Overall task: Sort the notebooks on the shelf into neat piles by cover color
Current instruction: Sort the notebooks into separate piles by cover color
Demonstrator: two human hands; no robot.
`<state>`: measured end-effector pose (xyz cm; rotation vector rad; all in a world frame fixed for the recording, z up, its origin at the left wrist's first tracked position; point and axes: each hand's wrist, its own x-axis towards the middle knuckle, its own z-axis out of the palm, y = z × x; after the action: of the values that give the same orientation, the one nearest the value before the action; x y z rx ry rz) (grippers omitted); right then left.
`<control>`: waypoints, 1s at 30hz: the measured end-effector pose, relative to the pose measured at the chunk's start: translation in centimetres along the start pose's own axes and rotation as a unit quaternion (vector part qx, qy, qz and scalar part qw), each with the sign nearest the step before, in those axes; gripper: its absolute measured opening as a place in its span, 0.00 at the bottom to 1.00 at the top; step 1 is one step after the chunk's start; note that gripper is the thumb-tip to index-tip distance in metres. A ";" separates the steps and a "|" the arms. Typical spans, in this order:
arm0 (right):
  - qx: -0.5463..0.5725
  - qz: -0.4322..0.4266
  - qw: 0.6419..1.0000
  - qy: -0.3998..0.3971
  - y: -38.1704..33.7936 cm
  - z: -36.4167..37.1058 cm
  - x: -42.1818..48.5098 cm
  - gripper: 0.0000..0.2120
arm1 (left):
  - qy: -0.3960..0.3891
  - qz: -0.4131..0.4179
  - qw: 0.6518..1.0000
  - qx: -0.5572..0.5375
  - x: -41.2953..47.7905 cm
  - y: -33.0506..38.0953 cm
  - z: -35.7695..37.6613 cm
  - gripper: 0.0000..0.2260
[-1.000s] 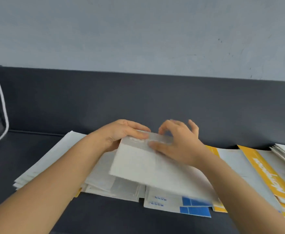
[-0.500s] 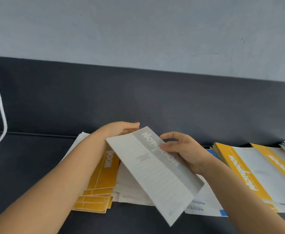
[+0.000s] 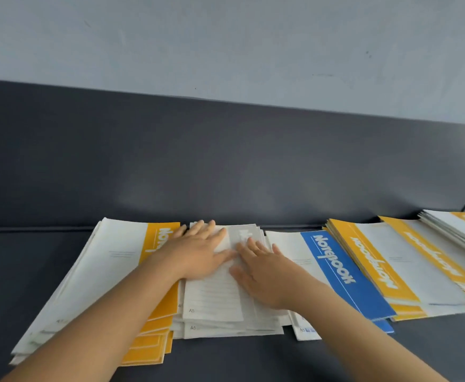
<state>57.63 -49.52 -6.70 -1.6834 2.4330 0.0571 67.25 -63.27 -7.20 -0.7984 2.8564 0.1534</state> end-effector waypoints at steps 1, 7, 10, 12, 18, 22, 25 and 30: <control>-0.004 -0.003 1.000 -0.008 0.2 -0.4 -0.5 0.27 | -0.004 0.001 1.000 0.000 -0.2 0.0 -0.2 0.31; 0.054 0.027 0.997 0.051 8.1 -2.6 -3.2 0.29 | 0.044 -0.058 0.997 0.024 -1.3 2.5 -3.1 0.31; 0.025 0.081 0.995 0.042 14.2 -3.4 -4.5 0.30 | 0.078 -0.050 0.996 0.007 -0.8 7.7 -4.5 0.30; 0.019 0.120 0.992 0.040 17.9 -4.0 -5.3 0.30 | 0.093 -0.022 0.995 -0.026 0.1 12.6 -5.1 0.29; 0.011 0.187 0.977 0.103 28.4 -5.1 -5.6 0.21 | 0.098 0.045 0.987 -0.116 5.9 25.4 -3.9 0.23; 0.029 0.159 0.982 0.094 30.7 -3.2 -5.2 0.15 | 0.160 -0.027 0.984 -0.067 8.3 28.6 -2.6 0.18; 0.060 0.134 0.980 0.135 30.7 -1.7 -4.8 0.16 | 0.161 -0.072 0.969 -0.173 9.1 27.4 -1.8 0.15; 0.069 0.113 0.981 0.144 30.4 -1.3 -3.9 0.22 | 0.208 -0.066 0.918 -0.332 8.6 27.0 -1.7 0.18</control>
<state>30.53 -35.26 -6.92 -1.4358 2.7558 -0.3400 45.67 -44.89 -5.76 -1.2672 3.1345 1.1041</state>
